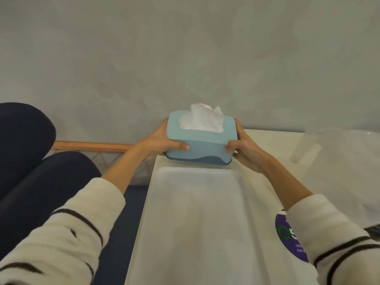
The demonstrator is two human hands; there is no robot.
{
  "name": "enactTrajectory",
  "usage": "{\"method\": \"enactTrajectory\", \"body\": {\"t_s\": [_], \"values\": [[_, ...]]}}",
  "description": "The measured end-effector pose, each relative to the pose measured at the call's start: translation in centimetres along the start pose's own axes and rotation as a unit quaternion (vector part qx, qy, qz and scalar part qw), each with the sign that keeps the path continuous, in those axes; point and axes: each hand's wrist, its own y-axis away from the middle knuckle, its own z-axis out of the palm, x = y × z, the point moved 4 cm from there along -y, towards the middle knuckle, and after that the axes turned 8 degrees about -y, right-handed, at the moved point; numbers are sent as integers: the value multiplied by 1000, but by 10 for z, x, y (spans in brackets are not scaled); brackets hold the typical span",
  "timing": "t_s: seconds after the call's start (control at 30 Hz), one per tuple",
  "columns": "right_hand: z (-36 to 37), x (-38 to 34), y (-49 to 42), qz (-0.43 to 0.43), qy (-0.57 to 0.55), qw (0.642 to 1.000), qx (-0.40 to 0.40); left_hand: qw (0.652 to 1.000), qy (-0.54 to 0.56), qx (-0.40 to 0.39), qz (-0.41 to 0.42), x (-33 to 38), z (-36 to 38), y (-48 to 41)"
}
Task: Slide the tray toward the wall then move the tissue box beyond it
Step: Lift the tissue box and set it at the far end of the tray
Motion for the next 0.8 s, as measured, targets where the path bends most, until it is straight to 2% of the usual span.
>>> {"method": "enactTrajectory", "body": {"t_s": [0.43, 0.8], "values": [[-14, 44, -49, -1, -13, 1000, 21, 1000, -11, -15, 9, -52, 1, -44], [-17, 35, -68, -3, 69, 996, 62, 999, -18, 49, 7, -63, -12, -65]]}}
